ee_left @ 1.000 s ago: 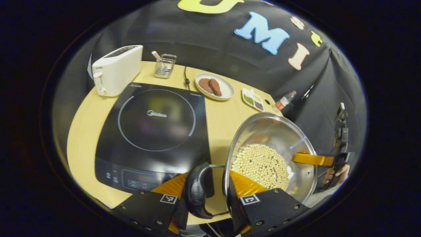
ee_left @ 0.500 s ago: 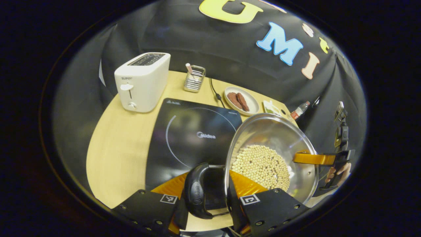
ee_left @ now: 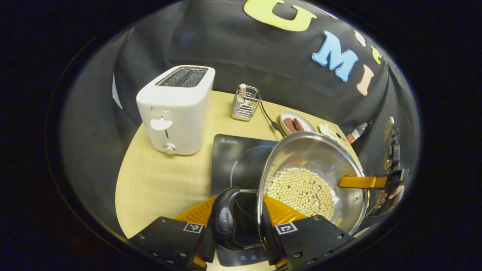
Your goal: First push the handle of the pot to place it horizontally, then grasp the pot with both hands and set it on the induction cooktop.
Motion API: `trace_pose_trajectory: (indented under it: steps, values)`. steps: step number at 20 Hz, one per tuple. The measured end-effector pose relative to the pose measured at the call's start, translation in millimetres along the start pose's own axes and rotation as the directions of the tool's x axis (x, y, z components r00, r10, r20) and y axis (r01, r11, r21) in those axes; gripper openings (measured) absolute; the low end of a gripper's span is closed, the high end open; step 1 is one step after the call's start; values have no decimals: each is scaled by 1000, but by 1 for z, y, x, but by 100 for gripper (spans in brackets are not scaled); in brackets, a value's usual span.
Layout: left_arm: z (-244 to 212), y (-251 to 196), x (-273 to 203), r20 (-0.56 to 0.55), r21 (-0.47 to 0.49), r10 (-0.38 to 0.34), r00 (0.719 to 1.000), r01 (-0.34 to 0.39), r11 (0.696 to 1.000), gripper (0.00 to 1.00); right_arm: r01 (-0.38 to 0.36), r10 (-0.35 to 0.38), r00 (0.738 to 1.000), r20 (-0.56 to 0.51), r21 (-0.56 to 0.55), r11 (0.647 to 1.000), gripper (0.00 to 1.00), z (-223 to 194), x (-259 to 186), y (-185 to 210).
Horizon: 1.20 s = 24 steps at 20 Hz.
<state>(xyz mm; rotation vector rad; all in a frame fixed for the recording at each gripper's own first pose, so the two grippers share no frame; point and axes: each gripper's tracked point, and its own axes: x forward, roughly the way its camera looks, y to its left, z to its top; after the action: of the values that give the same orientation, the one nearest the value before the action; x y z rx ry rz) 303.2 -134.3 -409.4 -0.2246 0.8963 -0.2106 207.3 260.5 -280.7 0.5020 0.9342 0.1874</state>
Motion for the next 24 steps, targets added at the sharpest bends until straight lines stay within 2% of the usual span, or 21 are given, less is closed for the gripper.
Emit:
trace_pose_trajectory:
  steps: [2, 3, 5, 6, 7, 8, 9, 10, 11, 12, 14, 15, 19, 21, 23, 24]
  values:
    - [1, 1, -2, -8, 3, -1, 1000, 1, 1000, 54, 0, 0, 1000, -2, 16, 1000, 51, 5, 13, 2]
    - [1, 1, -2, -9, 6, 0, 1000, 0, 1000, 57, 1, -1, 1000, 0, 23, 1000, 51, 7, 18, 3]
    - [-1, 1, -3, -4, 1, -1, 1000, 1, 1000, 57, 2, -2, 1000, 6, 29, 1000, 51, 13, 28, 5]
    - [-2, 1, -3, -4, -1, 0, 1000, 0, 1000, 57, 3, -3, 1000, 8, 29, 1000, 54, 15, 32, 6]
    - [-3, 0, -3, -3, 0, 2, 1000, -2, 1000, 54, 4, -4, 1000, 7, 30, 1000, 50, 16, 35, 5]
    - [-3, 0, -1, -2, 0, 1, 1000, -1, 1000, 57, 4, -4, 1000, 7, 29, 1000, 54, 17, 39, 5]
    - [-3, -1, -1, -6, -4, 0, 1000, 0, 1000, 54, 5, -5, 1000, 5, 29, 1000, 50, 17, 41, 6]
    - [-4, -1, 0, -10, -4, -2, 1000, 2, 1000, 57, 7, -7, 1000, 1, 32, 999, 50, 17, 42, 5]
    - [-4, -1, 0, -16, -6, -4, 1000, 4, 1000, 54, 8, -8, 1000, -7, 35, 999, 50, 16, 42, 6]
    - [-1, 1, -2, -5, 1, -3, 1000, 3, 1000, 57, 5, -5, 1000, 0, 39, 999, 51, 19, 45, 5]
    - [0, 0, -6, 4, 6, 2, 1000, -2, 1000, 57, 1, -1, 1000, -6, 38, 999, 52, 18, 52, 2]
    - [1, 0, -7, 5, 4, 1, 1000, -1, 1000, 51, 3, -3, 1000, -9, 32, 999, 52, 17, 54, 0]
    - [-8, -2, -2, 2, -12, 6, 1000, -6, 1000, 56, -5, 5, 1000, 4, 25, 1000, 59, 20, 56, 0]
    - [-11, -2, -3, -8, -8, 18, 1000, -18, 1000, 54, -2, 2, 1000, -6, 39, 999, 55, 18, 55, 1]
    - [-14, -2, -1, -15, 1, 46, 999, -46, 999, 65, 9, -9, 1000, -6, 44, 999, 63, 19, 54, 0]
    - [-18, -4, -2, -22, 5, 59, 998, -59, 998, 63, 19, -19, 1000, -1, 41, 999, 58, 21, 53, -2]
